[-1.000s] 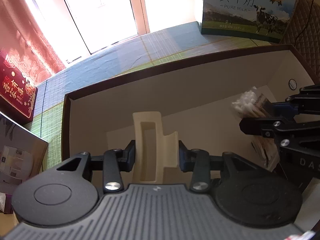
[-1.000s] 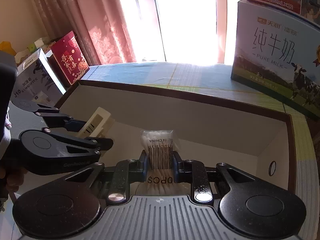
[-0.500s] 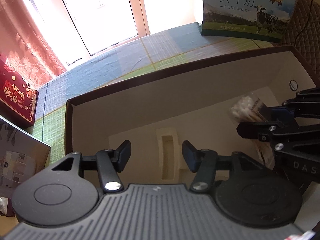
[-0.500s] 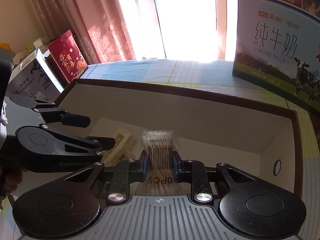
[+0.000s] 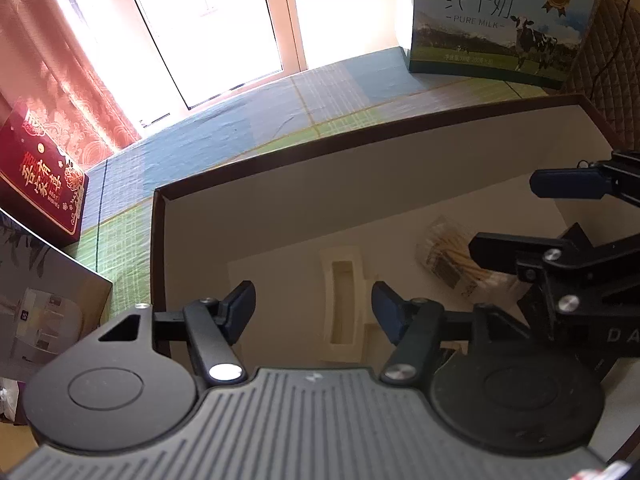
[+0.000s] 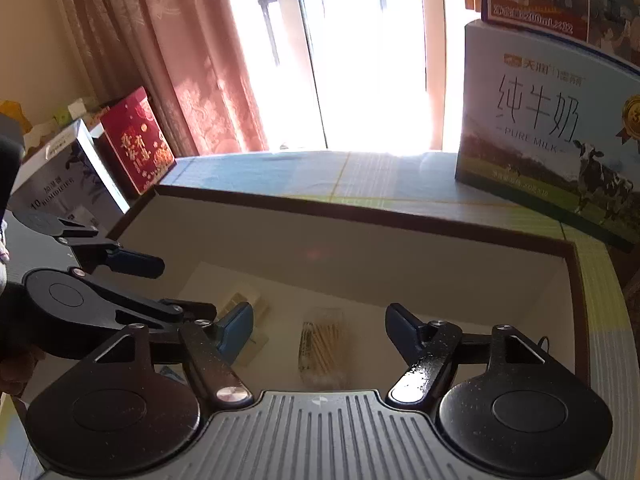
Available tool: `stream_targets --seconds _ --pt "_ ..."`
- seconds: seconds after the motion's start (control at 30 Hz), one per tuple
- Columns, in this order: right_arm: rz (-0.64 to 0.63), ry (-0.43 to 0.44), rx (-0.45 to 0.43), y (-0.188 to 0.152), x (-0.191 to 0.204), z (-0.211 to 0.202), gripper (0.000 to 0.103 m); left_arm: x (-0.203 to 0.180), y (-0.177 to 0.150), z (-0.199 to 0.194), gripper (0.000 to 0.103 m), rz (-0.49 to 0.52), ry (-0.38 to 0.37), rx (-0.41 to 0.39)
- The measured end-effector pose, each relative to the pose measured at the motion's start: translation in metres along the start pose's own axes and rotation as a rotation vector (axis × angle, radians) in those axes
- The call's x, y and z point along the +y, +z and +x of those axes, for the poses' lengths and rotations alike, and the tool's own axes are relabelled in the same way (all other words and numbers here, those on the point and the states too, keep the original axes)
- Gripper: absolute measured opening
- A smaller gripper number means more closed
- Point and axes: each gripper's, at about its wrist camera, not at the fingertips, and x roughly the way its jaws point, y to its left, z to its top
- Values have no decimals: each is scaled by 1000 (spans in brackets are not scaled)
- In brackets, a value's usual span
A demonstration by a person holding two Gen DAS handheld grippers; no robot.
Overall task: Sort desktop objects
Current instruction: 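Withdraw both grippers from the box back toward the remaining items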
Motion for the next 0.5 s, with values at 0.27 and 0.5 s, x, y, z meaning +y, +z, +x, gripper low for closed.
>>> stream_targets --seconds 0.27,0.5 --pt "11 11 23 -7 -4 -28 90 -4 -13 -26 78 10 22 -25" --pt "13 -1 56 -23 -4 -53 96 -5 -29 -46 80 -32 7 -21"
